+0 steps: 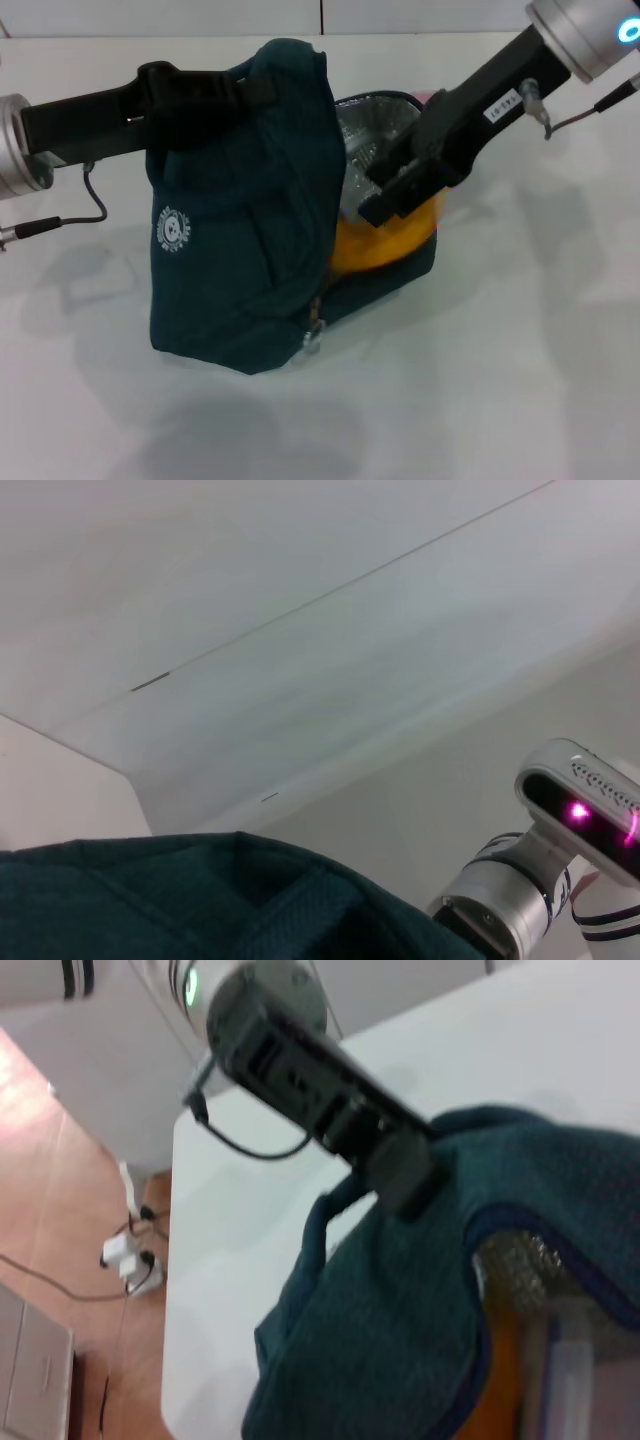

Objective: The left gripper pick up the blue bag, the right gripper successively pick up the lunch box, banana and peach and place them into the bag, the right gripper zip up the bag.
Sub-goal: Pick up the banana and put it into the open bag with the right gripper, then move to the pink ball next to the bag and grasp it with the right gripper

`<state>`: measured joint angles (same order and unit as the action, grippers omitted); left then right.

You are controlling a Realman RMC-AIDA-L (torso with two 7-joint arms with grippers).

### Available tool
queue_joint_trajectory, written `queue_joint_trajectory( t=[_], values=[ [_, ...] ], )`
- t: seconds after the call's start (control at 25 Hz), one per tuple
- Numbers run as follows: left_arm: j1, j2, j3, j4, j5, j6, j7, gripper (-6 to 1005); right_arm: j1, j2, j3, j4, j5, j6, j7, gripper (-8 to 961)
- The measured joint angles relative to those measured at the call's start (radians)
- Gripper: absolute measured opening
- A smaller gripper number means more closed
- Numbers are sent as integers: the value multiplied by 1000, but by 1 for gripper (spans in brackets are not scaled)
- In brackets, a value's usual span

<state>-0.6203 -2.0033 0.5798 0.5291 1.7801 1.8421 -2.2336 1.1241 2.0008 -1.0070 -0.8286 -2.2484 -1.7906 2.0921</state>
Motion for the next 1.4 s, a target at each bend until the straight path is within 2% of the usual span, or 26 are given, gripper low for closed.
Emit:
queue_joint_trajectory(
  t=[0.36,0.52,0.56,0.76,0.92,1.0,1.16,1.4],
  values=[
    [1,3,0,0,-3,0,0,46,-8,-5,20,-7,5,14,-10,624],
    [2,5,-5,0,-5,0,-1,46,-38,-12,20,-52,1,10,-1,666],
    [3,6,-6,0,-5,-1,-1,46,-81,-21,20,-103,0,6,13,676],
    [5,7,-8,0,-5,-4,-3,46,-198,-48,67,-207,14,20,35,672],
    [5,7,-8,0,-5,-9,-2,46,-266,-60,174,-214,15,60,17,668],
    [5,5,-8,0,-1,-12,-1,46,-306,-63,196,-208,15,125,-2,667],
    [10,3,-7,0,0,-16,-1,46,-369,-50,195,-183,19,279,-47,664],
    [26,0,-2,0,0,-16,8,46,-387,11,185,-109,37,496,-143,664]
  ],
)
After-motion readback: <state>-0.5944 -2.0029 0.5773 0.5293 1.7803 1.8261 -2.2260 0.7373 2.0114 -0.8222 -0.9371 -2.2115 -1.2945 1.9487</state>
